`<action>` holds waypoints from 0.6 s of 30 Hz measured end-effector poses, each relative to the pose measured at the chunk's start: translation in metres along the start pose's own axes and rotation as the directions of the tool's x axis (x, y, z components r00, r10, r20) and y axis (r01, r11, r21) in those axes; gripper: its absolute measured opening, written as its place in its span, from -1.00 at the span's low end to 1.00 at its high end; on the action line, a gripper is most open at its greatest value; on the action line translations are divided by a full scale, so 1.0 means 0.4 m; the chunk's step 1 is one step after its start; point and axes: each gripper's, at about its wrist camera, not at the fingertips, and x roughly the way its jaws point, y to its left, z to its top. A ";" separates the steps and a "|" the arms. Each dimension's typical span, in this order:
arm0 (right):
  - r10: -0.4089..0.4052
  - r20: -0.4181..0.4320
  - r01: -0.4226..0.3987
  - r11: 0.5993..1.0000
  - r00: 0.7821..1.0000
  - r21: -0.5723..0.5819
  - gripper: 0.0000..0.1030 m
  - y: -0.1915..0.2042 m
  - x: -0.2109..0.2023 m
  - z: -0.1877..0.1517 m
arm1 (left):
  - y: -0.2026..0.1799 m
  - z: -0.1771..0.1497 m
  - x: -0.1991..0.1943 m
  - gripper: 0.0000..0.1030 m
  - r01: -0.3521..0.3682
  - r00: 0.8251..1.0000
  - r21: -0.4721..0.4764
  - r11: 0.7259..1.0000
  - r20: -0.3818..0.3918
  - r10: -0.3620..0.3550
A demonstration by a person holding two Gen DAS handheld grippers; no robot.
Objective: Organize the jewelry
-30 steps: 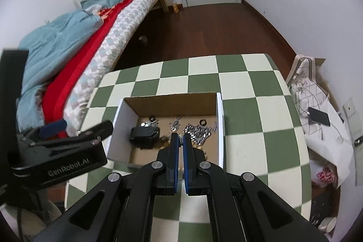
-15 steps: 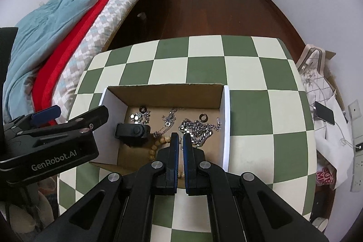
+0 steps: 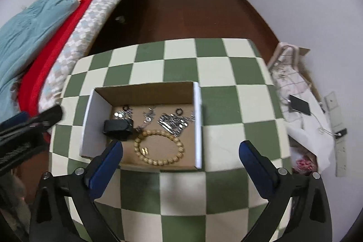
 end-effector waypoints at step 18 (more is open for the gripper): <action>-0.035 0.186 0.031 0.999 0.982 0.024 1.00 -0.031 -0.413 -0.144 | 0.002 -0.150 -0.388 0.98 0.057 0.984 0.020 0.998 0.169 -0.060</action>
